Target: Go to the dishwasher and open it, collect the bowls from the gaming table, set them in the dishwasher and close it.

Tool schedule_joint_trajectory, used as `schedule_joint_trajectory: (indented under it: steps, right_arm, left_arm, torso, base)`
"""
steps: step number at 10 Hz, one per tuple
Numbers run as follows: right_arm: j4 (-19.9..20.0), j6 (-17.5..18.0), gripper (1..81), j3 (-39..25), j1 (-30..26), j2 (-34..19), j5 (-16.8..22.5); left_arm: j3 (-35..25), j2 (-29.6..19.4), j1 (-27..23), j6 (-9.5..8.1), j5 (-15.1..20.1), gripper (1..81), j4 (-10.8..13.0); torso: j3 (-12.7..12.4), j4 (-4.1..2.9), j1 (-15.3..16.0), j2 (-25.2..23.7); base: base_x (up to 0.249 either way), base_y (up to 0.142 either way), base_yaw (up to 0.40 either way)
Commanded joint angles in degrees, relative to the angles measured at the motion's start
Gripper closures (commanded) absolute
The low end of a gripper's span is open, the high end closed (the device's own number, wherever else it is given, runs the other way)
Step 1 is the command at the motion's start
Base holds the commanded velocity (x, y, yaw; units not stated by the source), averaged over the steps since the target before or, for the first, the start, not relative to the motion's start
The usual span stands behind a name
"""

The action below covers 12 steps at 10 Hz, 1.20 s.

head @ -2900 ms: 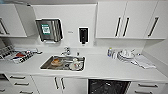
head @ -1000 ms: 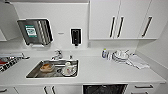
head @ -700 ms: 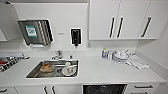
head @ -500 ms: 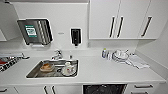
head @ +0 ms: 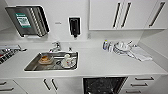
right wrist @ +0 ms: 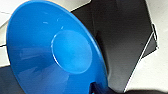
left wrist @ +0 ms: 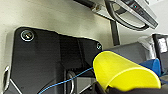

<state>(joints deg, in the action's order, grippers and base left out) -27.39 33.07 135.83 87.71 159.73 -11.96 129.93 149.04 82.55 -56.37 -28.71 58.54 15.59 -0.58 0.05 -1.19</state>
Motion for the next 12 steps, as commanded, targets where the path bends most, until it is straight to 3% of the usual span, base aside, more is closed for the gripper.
schedule_joint_trajectory:
  steps: [1,2,3,6,8,10,11,12]
  right_arm:
    - [-2.0,-0.5,81.1,-2.4,-0.9,0.1,2.0]
    - [-2.0,-0.5,81.1,-2.4,-0.9,0.0,2.0]
    - [-2.0,-0.5,81.1,-2.4,-1.0,0.0,2.0]
    - [-2.0,-0.5,81.1,-2.3,-1.1,0.1,2.0]
    - [-2.0,-0.5,81.1,-2.3,-1.1,0.0,1.9]
    - [-1.7,-0.4,81.1,-2.4,-1.2,-0.2,0.8]
    - [-1.7,-0.3,81.1,-2.5,-1.3,-0.4,0.8]
    - [-1.8,-0.3,81.1,-2.6,-1.5,-0.4,0.8]
  left_arm:
    - [-25.7,-8.0,-10.5,-0.58,21.5,81.1,1.9]
    - [-34.0,-11.1,-13.7,-0.58,26.2,81.1,1.6]
    - [-41.1,-14.1,-16.9,-0.67,29.8,81.1,1.2]
    - [-55.6,-18.9,-25.2,-1.02,41.0,81.1,1.1]
    - [-60.8,-18.8,-30.5,-3.47,48.4,81.1,1.1]
    - [-63.8,-19.0,-37.0,-7.17,52.3,81.1,1.1]
    - [-65.3,-18.5,-40.7,-8.93,55.8,81.1,0.8]
    - [-66.0,-17.4,-44.3,-9.29,59.3,81.1,-0.8]
  torso:
    - [5.3,0.00,0.0,0.0]
    - [1.7,0.00,0.0,0.0]
    - [3.1,0.00,0.0,0.0]
    - [3.9,0.00,0.1,0.1]
    - [3.9,0.00,0.1,0.1]
    - [3.9,0.00,0.1,0.1]
    - [7.3,0.00,0.1,0.1]
    - [9.6,0.00,0.1,0.1]
  base:
    - [0.000,0.000,0.000]
    - [0.000,0.000,0.000]
    - [0.000,0.000,0.000]
    - [0.000,0.000,0.000]
    - [0.000,0.000,0.000]
    - [0.000,0.000,0.000]
    - [0.000,0.000,0.000]
    - [0.000,0.000,0.000]
